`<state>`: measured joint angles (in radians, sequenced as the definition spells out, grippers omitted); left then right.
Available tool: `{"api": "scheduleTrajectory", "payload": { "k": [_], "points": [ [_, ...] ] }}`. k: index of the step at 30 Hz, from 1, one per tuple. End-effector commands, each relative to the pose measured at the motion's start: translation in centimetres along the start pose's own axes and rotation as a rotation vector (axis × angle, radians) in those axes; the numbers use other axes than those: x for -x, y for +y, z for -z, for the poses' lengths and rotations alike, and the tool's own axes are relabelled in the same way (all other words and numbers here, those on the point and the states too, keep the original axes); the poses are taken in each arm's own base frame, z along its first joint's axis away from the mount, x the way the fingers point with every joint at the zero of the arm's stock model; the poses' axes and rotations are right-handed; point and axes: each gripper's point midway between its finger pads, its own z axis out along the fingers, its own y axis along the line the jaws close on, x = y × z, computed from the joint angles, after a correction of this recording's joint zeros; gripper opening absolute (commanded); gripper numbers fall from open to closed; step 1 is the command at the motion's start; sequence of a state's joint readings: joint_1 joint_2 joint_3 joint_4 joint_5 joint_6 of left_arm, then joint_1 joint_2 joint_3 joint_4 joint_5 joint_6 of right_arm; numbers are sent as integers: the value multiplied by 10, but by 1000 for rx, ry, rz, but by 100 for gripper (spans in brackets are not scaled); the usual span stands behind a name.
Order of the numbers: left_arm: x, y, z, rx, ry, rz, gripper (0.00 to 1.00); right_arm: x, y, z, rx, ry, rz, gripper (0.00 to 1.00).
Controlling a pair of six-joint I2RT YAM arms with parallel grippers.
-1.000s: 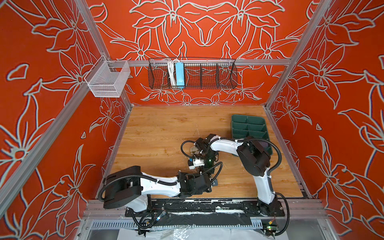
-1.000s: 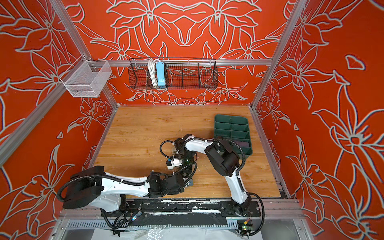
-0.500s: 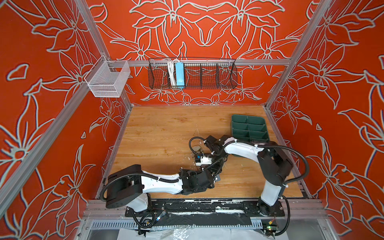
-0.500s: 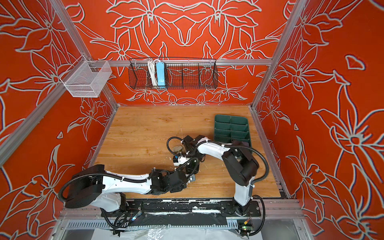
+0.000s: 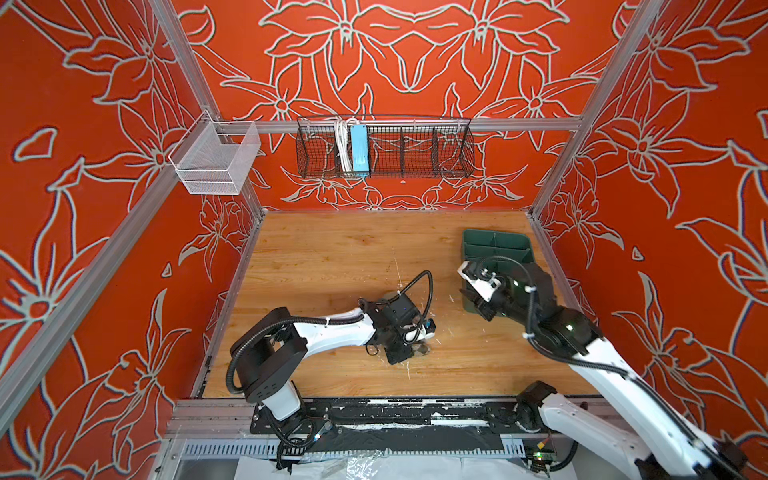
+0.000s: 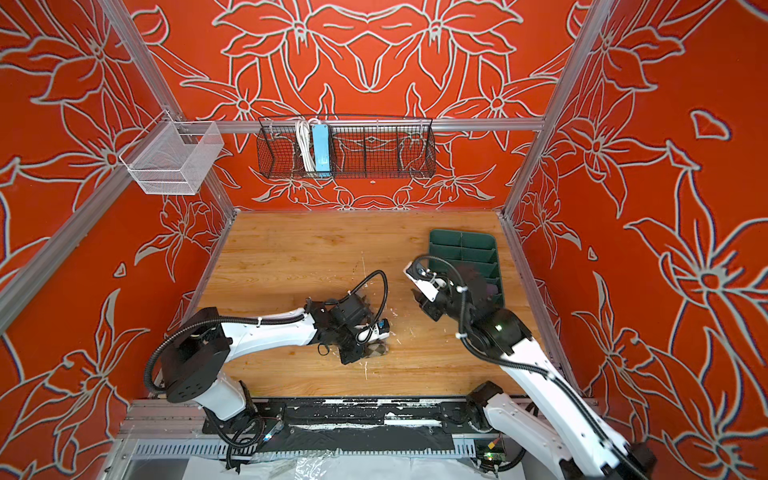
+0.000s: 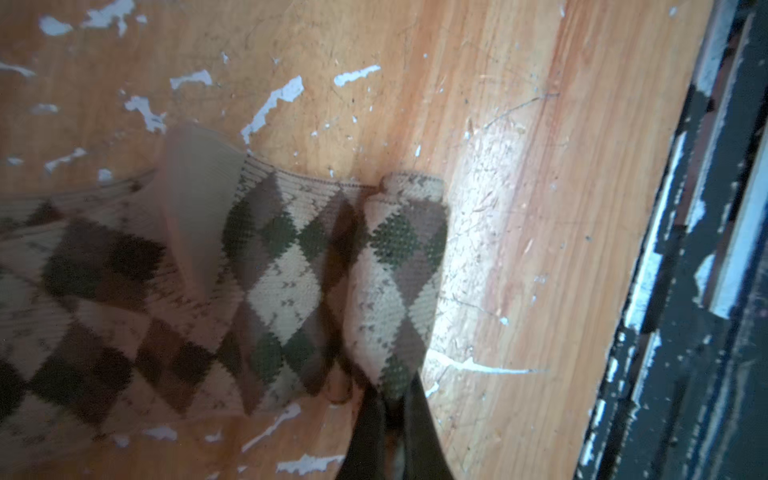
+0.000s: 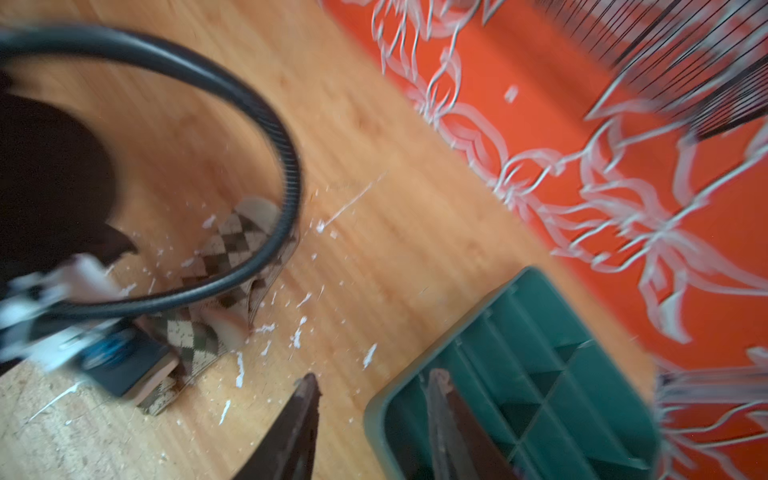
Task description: Roll the socks
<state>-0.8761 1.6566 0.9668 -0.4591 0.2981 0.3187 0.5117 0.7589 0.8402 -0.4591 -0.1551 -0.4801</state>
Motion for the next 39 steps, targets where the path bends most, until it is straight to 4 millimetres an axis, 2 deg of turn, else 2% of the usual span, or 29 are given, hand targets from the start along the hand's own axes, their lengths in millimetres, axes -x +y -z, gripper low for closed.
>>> {"api": "scheduleTrajectory", "payload": {
  "k": [1, 4, 6, 7, 9, 12, 14, 18, 21, 23, 25, 28, 29, 30, 32, 34, 36, 39],
  "points": [
    [-7, -19, 3, -261, 40, 109, 0, -11, 53, 16, 228, -61, 214, 42],
    [0, -5, 3, -369, 40, 221, 0, -52, 92, 15, 363, 100, 361, 40],
    [2, 5, 1, -417, 45, 288, 0, -83, 112, 4, 405, 232, 509, 43],
    [2, 8, 0, -440, 49, 308, 0, -89, 120, -2, 419, 259, 552, 44],
    [1, 14, -5, -453, 76, 338, 0, -93, 139, -21, 432, 265, 608, 45],
    [1, 18, -12, -466, 101, 357, 0, -87, 165, -57, 425, 206, 663, 49],
    [0, 19, -15, -471, 109, 363, 0, -85, 175, -79, 403, 186, 680, 50],
    [-1, 19, -16, -473, 111, 369, 0, -95, 184, -115, 374, 221, 710, 51],
    [0, 19, -16, -476, 109, 369, 0, -105, 189, -131, 371, 248, 734, 50],
    [0, 19, -16, -473, 109, 369, 0, -116, 193, -137, 392, 289, 749, 46],
    [0, 19, -14, -469, 108, 365, 0, -126, 195, -140, 405, 335, 753, 35],
    [1, 24, -10, -420, 98, 351, 1, -137, 199, -132, 466, 406, 736, 16],
    [3, 28, -6, -383, 86, 343, 14, -138, 200, -127, 486, 426, 719, 8],
    [5, 32, -2, -348, 72, 331, 23, -140, 201, -123, 507, 446, 705, 4],
    [12, 43, 11, -247, 18, 296, 38, -145, 206, -107, 581, 490, 680, 0],
    [20, 53, 28, -148, -44, 260, 47, -148, 211, -93, 646, 529, 649, 0],
    [28, 73, 48, -3, -109, 247, 49, -152, 215, -82, 697, 566, 619, 0],
    [36, 110, 90, 286, -216, 246, 50, -157, 221, -70, 764, 627, 580, 0]
  ]
}}
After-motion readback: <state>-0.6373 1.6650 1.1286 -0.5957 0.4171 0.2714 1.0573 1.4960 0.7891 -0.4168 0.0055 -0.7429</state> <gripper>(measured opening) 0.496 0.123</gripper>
